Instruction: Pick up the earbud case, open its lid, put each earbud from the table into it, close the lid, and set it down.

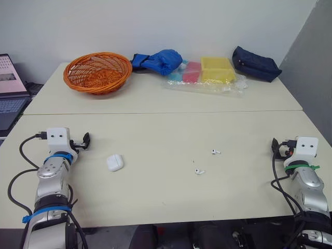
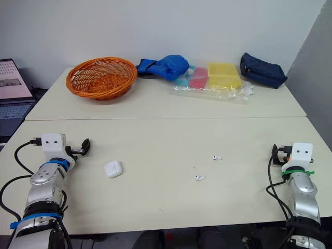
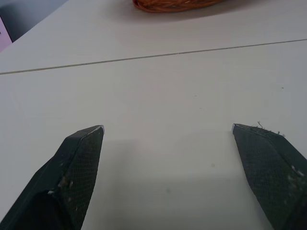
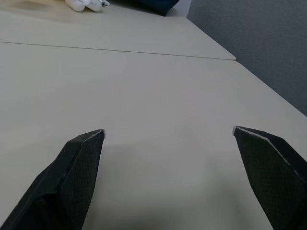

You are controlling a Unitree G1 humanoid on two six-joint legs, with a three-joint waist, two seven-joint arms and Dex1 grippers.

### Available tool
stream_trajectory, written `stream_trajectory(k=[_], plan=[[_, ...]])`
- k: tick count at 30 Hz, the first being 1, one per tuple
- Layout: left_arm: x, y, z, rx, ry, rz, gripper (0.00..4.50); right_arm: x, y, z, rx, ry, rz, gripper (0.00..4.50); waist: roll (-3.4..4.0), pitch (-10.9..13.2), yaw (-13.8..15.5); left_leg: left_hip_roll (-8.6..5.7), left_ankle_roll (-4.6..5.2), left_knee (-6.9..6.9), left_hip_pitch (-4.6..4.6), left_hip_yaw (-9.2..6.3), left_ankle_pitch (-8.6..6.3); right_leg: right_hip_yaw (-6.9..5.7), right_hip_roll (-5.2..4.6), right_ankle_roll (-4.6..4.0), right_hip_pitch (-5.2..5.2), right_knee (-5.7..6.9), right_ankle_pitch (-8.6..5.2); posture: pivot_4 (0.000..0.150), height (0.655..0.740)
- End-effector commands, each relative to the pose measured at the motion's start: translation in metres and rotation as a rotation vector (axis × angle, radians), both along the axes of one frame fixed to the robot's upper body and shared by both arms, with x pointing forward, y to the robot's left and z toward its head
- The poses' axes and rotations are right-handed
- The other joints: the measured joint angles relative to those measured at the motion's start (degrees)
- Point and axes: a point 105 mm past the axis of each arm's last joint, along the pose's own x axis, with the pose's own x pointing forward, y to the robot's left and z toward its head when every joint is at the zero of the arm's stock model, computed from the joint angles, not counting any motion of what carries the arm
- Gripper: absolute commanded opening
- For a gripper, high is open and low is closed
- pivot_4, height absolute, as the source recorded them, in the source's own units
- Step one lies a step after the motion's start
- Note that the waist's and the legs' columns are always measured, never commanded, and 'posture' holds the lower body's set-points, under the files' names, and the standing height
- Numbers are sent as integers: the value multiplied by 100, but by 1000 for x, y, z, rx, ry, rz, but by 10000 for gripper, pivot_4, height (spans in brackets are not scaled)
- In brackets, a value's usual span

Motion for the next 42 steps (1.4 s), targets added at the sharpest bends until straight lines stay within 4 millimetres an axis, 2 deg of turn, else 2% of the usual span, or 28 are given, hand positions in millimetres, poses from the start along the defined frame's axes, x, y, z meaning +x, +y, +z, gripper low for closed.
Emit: stream_trajectory(k=[1, 13, 18, 20, 22, 23, 25, 26, 27, 29, 31, 32, 36, 39, 42], plan=[[1, 0, 12, 0, -37, -29, 44691, -1, -12, 23, -25, -79, -34, 45000, 0, 0, 0, 0, 0, 0, 0, 0, 0, 0, 0, 0, 0, 0, 0, 1500, 7400], [0, -13, 33, -35, -88, -173, 44691, 8, -5, 33, -34, -94, 9, 45000, 0, 0, -8, 1, 0, 0, 1, 2, 0, 1, 1, 0, -1, 1, 0, 1500, 7400], [-4, -19, 55, -26, -116, -287, 44691, 14, 7, 40, -28, -104, 78, 45000, 0, 0, -6, 2, 0, 0, 0, -1, 0, -1, 1, -3, -1, 0, -1, 1500, 7400], [-8, -27, 65, -19, -108, -373, 44691, 18, 13, 50, -31, -121, 124, 45000, 0, 1, -5, 2, 0, -1, 0, -2, 0, -2, 1, -5, -1, 1, -3, 1500, 7400], [-16, -41, 83, -37, -73, -535, 44691, 29, 43, 70, -19, -141, 301, 45000, 1, 6, -38, 3, 0, -2, -1, -1, 0, 1, 1, -6, -2, 1, -3, 1500, 7400], [-18, -45, 88, -45, -60, -575, 44691, 31, 52, 75, -15, -142, 349, 45000, 3, 7, -68, 4, 0, -1, -2, -1, 0, 2, 1, -6, -4, 1, -3, 1500, 7400], [-29, -59, 94, -17, 1, -716, 44691, 34, 82, 84, 27, -132, 518, 45000, 3, 7, -99, 5, 0, -1, 0, -8, 0, 0, 1, -6, -4, 3, -3, 1500, 7400], [-35, -66, 95, -16, 49, -792, 44691, 32, 105, 88, 34, -116, 644, 45000, 3, 7, -113, 8, 0, -1, 0, -11, 0, -1, 1, -7, -4, 3, -4, 1500, 7400], [-44, -73, 96, -3, 118, -886, 44691, 27, 136, 92, 51, -89, 803, 45000, 3, 7, -128, 10, 0, -1, 1, -15, 0, -3, 1, -10, -3, 5, -6, 1500, 7400], [-58, -82, 96, 20, 225, -1011, 44691, 12, 182, 94, 66, -31, 1050, 45000, 3, 7, -139, 20, 0, -9, 4, -22, 0, -6, 6, -22, -3, 5, -12, 1500, 7400], [-67, -87, 90, 50, 309, -1096, 44691, -1, 214, 96, 88, 6, 1215, 45000, 5, 9, -135, 64, 0, -10, 3, -23, 0, -11, 13, -43, -5, 11, -26, 1500, 7400], [-74, -90, 81, 95, 366, -1148, 44691, -9, 232, 97, 104, 23, 1307, 45000, 6, 9, -133, 69, 0, -11, 1, -25, -1, -14, 28, -54, -6, 14, -32, 1500, 7400], [-83, -93, 59, 175, 466, -1234, 44691, -26, 265, 98, 111, 60, 1465, 45000, 8, 11, -97, 83, -2, -22, -1, -34, -2, -24, 38, -85, -15, 27, -51, 1500, 7400], [-76, -93, 39, 218, 478, -1218, 44691, -49, 296, 97, 88, 111, 1640, 45000, 10, 12, -47, 83, -3, -22, -3, -39, -3, -31, 45, -96, -22, 32, -57, 1500, 7400], [-69, -91, 29, 225, 466, -1180, 44691, -60, 308, 95, 61, 136, 1712, 45000, 9, 11, -8, 83, -3, -21, -3, -40, -3, -34, 55, -102, -24, 36, -59, 1500, 7400]])
